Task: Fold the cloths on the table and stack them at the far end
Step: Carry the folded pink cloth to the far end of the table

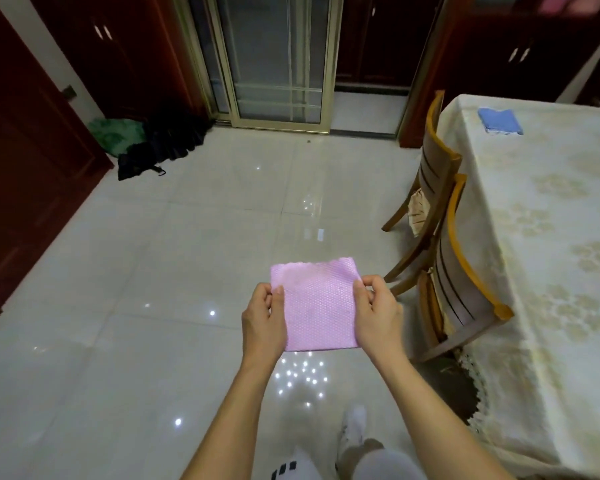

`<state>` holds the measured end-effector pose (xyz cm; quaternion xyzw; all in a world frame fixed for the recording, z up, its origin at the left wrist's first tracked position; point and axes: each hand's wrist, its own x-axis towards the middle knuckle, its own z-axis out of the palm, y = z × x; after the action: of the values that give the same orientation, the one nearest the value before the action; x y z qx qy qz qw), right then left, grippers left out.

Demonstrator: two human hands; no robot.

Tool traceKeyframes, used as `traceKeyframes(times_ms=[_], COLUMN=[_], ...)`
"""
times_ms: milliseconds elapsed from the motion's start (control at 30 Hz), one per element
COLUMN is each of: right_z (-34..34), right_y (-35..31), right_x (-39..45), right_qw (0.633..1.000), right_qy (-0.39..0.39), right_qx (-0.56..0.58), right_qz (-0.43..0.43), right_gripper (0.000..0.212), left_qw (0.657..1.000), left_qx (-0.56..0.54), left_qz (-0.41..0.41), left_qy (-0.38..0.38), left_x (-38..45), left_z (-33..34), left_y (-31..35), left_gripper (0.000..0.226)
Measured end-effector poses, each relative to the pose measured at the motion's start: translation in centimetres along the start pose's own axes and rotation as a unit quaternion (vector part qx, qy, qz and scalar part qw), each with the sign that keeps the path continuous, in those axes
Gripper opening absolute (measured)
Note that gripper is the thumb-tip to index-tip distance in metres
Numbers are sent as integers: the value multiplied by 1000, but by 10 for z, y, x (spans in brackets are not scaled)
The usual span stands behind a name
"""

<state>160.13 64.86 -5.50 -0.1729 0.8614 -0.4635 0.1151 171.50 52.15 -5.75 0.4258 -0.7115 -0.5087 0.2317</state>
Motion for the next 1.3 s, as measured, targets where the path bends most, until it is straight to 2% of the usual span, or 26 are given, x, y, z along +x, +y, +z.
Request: traceKeyframes(times_ms=[333,800,1067,1300], right_z=[17,-30,-33,-22], right_y=[5,11,16,11], right_x=[107,341,402,449], right_qw=[1000,1000,997,998], right_qy=[9,-4,-6,13], right_qx=[28,20,49,36], right_qz=[9,18,53,51], right_gripper=[20,20,23,18], left_qw=[1000,1000,1000,999], left_qx=[-7,-3,12,20], left_qz=[9,1,12,31], left_qy=[-18,-9,-19,-30], left_x=[94,257,313,364], left_z=[43,185,220,237], left_y=[25,114,133,143], left_gripper=[35,37,35,36])
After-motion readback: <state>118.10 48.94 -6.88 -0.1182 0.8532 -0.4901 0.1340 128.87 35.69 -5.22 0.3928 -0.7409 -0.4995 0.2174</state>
